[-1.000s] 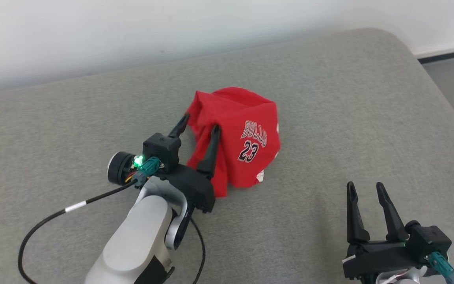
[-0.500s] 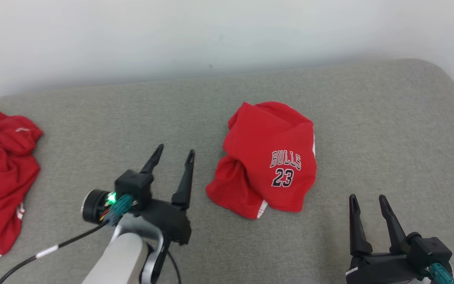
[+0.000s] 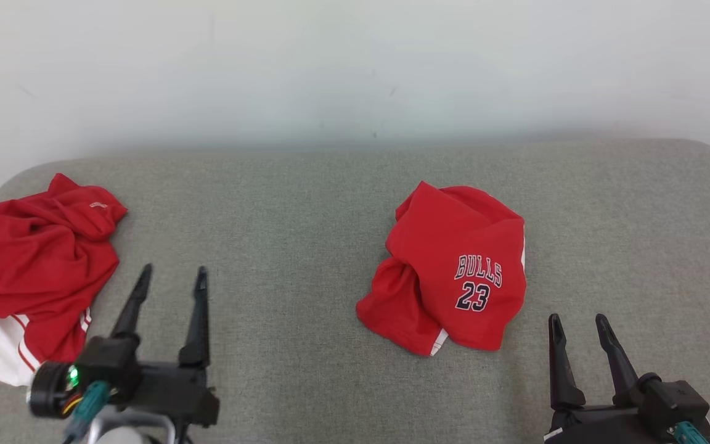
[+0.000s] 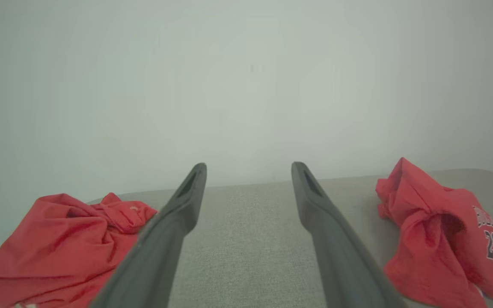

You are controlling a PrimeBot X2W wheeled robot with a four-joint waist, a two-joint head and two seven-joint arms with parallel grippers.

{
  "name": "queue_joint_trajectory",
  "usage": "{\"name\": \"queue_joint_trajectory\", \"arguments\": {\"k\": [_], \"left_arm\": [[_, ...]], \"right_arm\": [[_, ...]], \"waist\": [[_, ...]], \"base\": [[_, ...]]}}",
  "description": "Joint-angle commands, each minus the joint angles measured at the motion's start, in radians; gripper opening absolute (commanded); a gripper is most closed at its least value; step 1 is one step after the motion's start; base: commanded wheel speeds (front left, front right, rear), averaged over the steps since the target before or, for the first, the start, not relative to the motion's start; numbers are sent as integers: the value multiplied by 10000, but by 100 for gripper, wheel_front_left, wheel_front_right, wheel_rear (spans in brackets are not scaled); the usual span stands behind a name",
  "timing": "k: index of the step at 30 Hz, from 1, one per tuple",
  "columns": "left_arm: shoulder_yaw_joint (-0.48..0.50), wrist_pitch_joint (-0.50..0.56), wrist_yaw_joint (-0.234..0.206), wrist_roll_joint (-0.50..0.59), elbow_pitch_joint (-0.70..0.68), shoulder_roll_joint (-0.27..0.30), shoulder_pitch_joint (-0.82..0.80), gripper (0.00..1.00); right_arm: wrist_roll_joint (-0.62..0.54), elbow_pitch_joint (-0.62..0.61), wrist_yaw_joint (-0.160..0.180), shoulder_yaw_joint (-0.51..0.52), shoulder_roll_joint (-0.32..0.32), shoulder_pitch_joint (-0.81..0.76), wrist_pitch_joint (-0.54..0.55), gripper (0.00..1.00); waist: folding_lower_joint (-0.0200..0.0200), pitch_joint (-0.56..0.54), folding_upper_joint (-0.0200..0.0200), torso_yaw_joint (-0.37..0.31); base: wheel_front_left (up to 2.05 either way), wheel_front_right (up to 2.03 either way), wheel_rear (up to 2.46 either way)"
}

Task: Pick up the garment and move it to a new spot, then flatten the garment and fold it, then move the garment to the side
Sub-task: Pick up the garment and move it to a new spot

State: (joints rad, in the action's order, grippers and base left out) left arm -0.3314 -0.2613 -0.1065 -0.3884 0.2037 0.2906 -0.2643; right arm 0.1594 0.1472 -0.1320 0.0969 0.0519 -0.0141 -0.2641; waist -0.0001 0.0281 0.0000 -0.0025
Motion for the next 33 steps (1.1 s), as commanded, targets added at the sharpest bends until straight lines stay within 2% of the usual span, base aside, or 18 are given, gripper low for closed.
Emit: {"name": "queue_joint_trajectory", "arguments": {"k": [1,8,15,25,33], "left_arm": [[159,-38,-58,46,-175,42,292,100],[1332,-45,-57,200,-961,-8,1509,100],[2199,-47,321,552,-1189,-365,2292,100],[2886,-48,794,947,-1208,-1052,2836,100],[3166,-48,1063,1317,-1150,-1384,2899,100]], "right_arm": [[-9,-16,25,-14,-30,-104,-6,100],[4,2,25,23,-28,-200,-6,100],[63,55,25,38,-28,-249,-6,100],[105,146,25,0,-30,-307,-6,100],[25,163,25,61,-30,-293,-4,100]], "waist": [[1,-58,0,30],[1,-165,0,-71],[1,-219,0,-193],[1,-266,0,-419],[1,-287,0,-404]], "base": [[0,0,0],[0,0,0],[0,0,0],[0,0,0],[0,0,0]]}}
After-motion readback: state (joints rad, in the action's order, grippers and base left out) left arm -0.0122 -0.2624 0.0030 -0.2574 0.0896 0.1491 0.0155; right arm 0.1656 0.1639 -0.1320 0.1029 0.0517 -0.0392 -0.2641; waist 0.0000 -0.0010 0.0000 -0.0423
